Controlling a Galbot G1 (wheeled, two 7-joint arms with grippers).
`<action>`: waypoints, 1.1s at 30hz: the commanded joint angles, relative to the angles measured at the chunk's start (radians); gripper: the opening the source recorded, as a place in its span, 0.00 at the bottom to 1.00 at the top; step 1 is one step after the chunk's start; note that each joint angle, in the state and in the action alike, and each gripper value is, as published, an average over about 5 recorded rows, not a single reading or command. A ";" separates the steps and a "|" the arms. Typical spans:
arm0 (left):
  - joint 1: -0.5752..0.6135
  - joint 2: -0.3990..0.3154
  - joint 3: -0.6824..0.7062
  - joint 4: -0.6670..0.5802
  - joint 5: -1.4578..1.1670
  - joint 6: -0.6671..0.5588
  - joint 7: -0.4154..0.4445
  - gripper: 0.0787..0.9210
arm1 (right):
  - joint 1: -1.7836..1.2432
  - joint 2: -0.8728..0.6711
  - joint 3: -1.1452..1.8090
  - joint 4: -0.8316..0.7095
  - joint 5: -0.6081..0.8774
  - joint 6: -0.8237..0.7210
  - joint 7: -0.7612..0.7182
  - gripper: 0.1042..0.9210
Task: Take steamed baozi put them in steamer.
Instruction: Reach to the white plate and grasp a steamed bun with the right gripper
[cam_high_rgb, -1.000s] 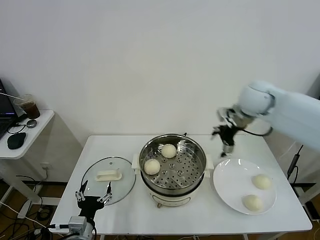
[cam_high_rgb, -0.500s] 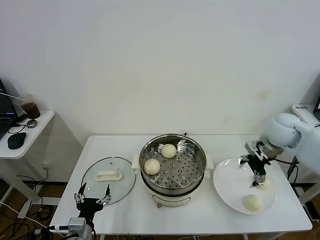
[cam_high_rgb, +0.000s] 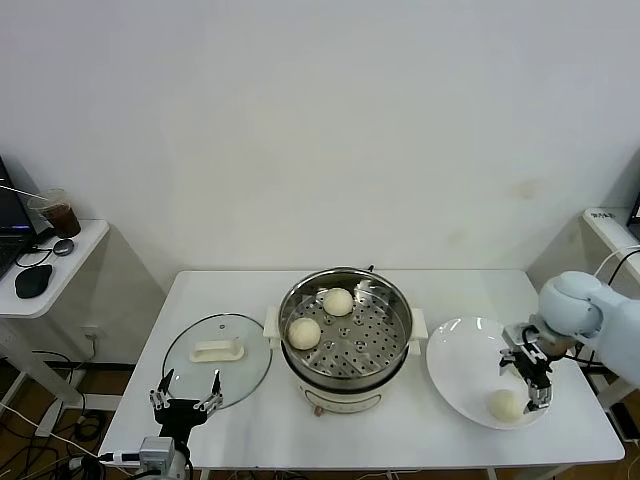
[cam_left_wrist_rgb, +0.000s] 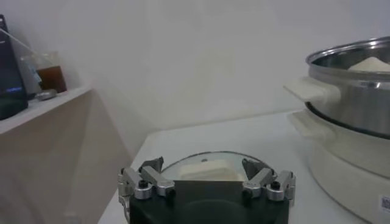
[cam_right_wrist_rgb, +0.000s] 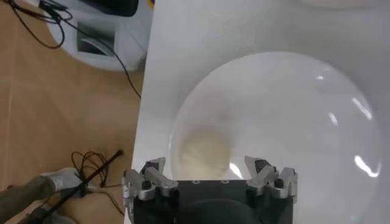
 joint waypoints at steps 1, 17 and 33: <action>0.001 0.003 -0.003 0.003 0.002 -0.001 0.000 0.88 | -0.141 0.012 0.107 -0.038 -0.069 0.002 0.030 0.88; -0.005 0.001 -0.007 0.017 0.006 -0.001 0.000 0.88 | -0.172 0.067 0.126 -0.101 -0.109 0.006 0.026 0.88; -0.009 0.000 -0.005 0.027 0.008 -0.001 0.001 0.88 | -0.186 0.107 0.143 -0.142 -0.111 -0.003 0.028 0.88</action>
